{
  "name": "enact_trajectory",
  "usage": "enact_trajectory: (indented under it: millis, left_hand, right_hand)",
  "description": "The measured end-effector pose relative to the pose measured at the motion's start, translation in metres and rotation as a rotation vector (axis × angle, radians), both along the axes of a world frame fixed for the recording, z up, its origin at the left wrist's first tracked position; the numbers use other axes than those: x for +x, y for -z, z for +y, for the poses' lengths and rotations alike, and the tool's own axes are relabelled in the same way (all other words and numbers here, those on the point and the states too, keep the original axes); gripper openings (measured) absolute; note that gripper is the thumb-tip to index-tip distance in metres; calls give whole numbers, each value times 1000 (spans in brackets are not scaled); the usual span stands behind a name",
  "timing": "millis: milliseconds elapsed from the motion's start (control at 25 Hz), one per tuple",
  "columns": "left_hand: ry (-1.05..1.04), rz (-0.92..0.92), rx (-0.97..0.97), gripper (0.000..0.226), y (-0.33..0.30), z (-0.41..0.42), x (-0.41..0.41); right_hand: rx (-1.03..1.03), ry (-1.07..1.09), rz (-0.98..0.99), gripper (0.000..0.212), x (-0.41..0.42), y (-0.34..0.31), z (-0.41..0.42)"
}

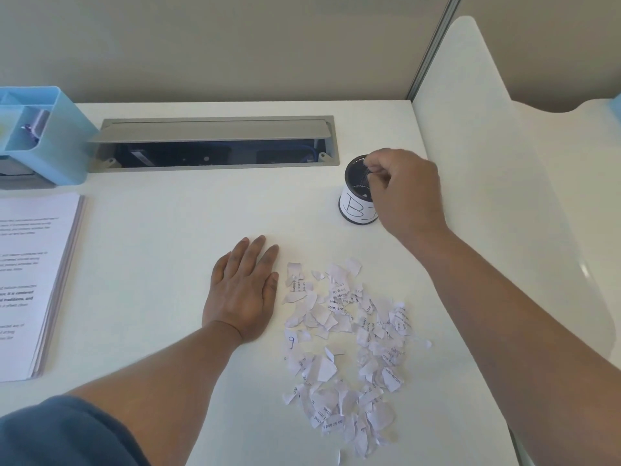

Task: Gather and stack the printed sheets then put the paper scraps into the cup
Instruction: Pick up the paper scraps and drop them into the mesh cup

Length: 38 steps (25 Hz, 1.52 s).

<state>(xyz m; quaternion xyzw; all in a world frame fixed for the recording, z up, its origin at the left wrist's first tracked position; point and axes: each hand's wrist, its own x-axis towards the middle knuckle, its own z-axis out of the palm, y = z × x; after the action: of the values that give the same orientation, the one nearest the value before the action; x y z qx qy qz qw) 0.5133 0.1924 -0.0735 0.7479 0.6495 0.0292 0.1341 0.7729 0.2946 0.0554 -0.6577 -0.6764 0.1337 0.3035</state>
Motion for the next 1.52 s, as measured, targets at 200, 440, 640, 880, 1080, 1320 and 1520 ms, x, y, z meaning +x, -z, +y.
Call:
enact_trajectory:
  millis: [200,440,640,880,1080,1320,1520]
  left_hand:
    - [1,10,-11,59,-2,0,1]
    - [-4,-2,1,61,-2,0,1]
    - [-4,3,2,60,-2,0,1]
    - [1,6,7,60,-2,0,1]
    - [0,10,0,62,-1,0,1]
    - [4,11,2,60,0,1,0]
    - [3,7,3,59,0,1,0]
  right_hand:
    - [-243,-283,-45,22,-18,36,-67]
    - [-638,-305,-223,61,-19,62,-97]
    - [-590,-329,-232,40,-20,71,-105]
    - [-555,-320,-123,35,-18,69,-107]
    - [-468,-131,126,16,-8,54,-99]
    - [-206,20,311,13,10,8,-49]
    - [-84,60,84,16,18,-3,8]
